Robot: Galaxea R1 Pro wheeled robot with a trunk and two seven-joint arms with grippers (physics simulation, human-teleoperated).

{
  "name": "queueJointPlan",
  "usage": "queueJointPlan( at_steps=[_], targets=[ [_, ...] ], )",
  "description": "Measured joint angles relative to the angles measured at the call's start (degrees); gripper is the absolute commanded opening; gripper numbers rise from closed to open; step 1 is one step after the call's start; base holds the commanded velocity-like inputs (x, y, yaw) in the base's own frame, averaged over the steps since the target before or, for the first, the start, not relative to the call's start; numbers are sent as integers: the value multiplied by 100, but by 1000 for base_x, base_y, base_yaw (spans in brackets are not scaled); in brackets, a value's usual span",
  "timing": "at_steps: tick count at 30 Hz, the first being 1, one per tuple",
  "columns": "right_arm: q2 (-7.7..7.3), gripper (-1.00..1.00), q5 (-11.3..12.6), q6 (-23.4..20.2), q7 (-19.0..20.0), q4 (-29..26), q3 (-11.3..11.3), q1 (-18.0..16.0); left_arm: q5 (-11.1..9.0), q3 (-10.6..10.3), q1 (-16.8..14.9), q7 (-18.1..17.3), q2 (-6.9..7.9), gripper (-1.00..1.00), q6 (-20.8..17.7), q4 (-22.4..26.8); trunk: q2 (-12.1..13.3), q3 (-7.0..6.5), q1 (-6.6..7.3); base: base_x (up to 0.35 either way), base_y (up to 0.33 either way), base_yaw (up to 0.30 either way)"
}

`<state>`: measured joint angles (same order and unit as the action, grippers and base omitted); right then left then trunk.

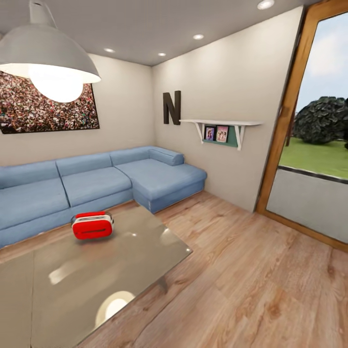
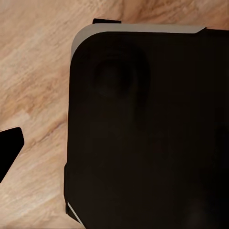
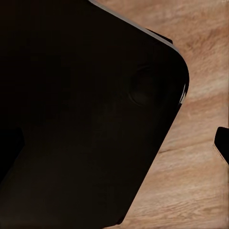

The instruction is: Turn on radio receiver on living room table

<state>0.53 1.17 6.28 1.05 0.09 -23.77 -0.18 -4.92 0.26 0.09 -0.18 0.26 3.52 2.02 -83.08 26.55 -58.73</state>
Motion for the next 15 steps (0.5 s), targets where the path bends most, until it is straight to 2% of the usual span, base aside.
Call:
queueJointPlan(
  at_steps=[15],
  targets=[
    [0, 100, -1, 1, 0, 0, 3, 0, 0, 0, 0, 0, 0, 100, 0, 0, 0, 0, 0, 0, 0, 284]
  ],
)
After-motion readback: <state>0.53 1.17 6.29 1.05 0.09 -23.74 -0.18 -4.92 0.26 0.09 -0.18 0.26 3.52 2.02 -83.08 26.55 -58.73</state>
